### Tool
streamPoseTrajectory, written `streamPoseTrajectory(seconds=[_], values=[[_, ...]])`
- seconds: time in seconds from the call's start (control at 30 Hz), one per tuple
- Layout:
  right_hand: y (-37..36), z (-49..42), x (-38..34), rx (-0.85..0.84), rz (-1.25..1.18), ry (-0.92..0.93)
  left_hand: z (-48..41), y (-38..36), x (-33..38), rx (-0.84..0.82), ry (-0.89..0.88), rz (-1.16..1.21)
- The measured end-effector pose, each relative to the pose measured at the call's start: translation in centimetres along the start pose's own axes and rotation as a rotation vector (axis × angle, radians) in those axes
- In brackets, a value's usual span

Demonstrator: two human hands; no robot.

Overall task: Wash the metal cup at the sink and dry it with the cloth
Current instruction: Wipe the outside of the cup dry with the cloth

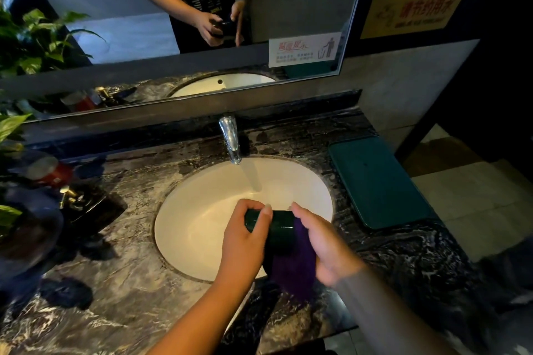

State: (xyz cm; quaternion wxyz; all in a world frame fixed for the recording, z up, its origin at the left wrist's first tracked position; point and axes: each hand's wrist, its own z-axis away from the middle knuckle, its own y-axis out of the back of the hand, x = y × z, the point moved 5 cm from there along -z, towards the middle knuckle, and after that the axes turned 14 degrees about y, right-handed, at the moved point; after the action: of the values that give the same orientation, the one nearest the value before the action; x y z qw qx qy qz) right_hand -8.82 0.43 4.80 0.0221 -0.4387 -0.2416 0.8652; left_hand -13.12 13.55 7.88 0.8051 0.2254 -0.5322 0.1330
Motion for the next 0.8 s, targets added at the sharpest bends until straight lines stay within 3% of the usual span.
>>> streamPoseTrajectory(seconds=[0.13, 0.33, 0.57, 0.8], values=[[-0.9, 0.0, -0.5, -0.078, 0.253, 0.160, -0.4, 0.4, -0.6, -0.026, 0.278, 0.145], [-2.5, 1.1, -1.2, -0.320, 0.737, 0.308, 0.4, 0.4, -1.9, -0.200, 0.703, 0.347], [-3.2, 2.1, -1.3, -0.511, 1.227, 0.341, 0.9, 0.4, -4.2, -0.265, 0.896, 0.448], [-2.9, 2.3, -1.4, -0.511, 1.253, 0.306, 0.6, 0.6, -4.3, -0.334, 0.899, 0.429]])
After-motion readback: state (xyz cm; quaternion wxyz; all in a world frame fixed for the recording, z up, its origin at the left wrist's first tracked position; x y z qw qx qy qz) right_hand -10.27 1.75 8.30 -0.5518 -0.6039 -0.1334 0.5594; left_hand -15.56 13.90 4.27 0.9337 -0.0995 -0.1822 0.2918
